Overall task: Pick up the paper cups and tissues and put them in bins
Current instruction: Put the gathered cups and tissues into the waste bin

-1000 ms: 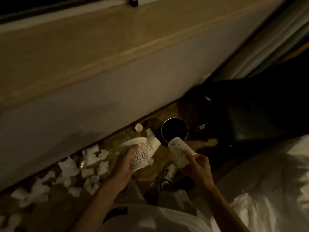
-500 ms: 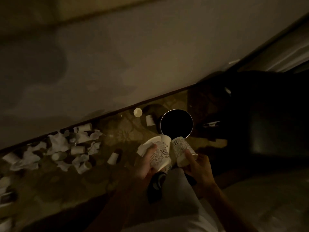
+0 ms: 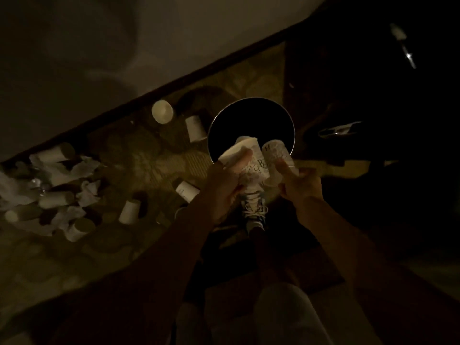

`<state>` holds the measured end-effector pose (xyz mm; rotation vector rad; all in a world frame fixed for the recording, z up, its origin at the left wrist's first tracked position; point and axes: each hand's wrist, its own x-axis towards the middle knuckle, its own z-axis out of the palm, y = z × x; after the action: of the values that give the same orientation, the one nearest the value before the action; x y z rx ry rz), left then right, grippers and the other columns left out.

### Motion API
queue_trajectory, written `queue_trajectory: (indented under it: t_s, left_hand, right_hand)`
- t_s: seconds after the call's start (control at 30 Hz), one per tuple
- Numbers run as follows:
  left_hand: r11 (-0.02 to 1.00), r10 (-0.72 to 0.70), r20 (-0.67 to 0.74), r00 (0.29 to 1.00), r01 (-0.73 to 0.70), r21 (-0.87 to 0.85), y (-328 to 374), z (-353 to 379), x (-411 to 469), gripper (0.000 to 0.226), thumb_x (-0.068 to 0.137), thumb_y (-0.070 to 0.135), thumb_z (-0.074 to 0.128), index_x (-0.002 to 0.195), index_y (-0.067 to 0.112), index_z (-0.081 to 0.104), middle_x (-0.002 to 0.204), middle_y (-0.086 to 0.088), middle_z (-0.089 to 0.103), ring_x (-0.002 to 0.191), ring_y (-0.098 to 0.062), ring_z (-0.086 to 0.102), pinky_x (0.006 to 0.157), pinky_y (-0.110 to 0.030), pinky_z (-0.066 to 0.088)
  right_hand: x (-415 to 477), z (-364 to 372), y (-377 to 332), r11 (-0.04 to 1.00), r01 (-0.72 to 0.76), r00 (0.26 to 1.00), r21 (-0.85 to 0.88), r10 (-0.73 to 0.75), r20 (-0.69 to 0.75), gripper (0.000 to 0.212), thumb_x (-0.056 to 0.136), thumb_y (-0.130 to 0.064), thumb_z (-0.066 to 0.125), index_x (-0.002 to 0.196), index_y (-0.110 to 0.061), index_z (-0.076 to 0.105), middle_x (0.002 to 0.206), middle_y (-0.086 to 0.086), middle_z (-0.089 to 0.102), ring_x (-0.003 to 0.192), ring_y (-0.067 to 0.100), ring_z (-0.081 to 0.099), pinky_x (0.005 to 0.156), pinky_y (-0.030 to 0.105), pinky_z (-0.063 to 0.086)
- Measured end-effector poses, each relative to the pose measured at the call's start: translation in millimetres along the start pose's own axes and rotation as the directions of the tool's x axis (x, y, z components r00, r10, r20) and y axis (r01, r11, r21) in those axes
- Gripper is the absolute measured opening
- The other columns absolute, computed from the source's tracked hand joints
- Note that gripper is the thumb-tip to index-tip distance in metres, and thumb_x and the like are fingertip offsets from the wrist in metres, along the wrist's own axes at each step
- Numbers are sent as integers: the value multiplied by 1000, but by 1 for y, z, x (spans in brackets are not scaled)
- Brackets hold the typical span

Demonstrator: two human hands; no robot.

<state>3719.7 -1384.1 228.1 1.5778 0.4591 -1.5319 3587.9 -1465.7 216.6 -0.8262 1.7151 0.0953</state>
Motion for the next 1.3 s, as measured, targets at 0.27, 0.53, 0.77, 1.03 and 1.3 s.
queue_trajectory:
  t_s: [0.27,0.53,0.77,1.03,1.3]
  left_hand:
    - [988,36,-257,966,5,157,-3,14,102,59,91,43,63,138,9,50,134,-16,57,119,-38,57,81,-41,51]
    - [972,65,-239,969,-8,233,-14,-7,105,49,89,29,71,130,10,52,124,-17,62,113,-30,61,91,-40,53]
    - [880,322,-185,929,-221,420,-22,-62,32,18,90,23,69,75,19,60,65,10,57,54,4,55,48,-6,38]
    - [932,168,-296,940,-53,359,-101,-159,-4,15,91,32,65,92,18,61,78,14,58,74,-3,57,65,-23,43]
    - [992,-13,-343,939,56,115,-173,-239,41,20,91,30,66,77,15,63,80,-12,68,77,-28,66,77,-44,55]
  right_hand:
    - [86,22,-15,887,272,962,-372,-247,115,61,80,-46,75,122,-17,42,112,0,58,99,20,61,78,37,55]
    - [85,21,-30,769,332,938,-547,-208,277,43,99,-42,50,135,-20,47,129,10,56,108,29,60,81,39,51]
    - [18,35,-15,485,543,836,-685,-236,496,18,97,-37,52,101,-24,64,84,-20,55,82,7,56,61,18,35]
    - [-38,107,34,370,604,783,-706,-111,612,17,97,-27,56,105,-17,68,93,-2,61,78,10,57,61,15,38]
    - [-23,199,96,424,492,839,-761,3,544,17,97,-25,55,104,-13,66,95,7,69,89,24,66,75,35,53]
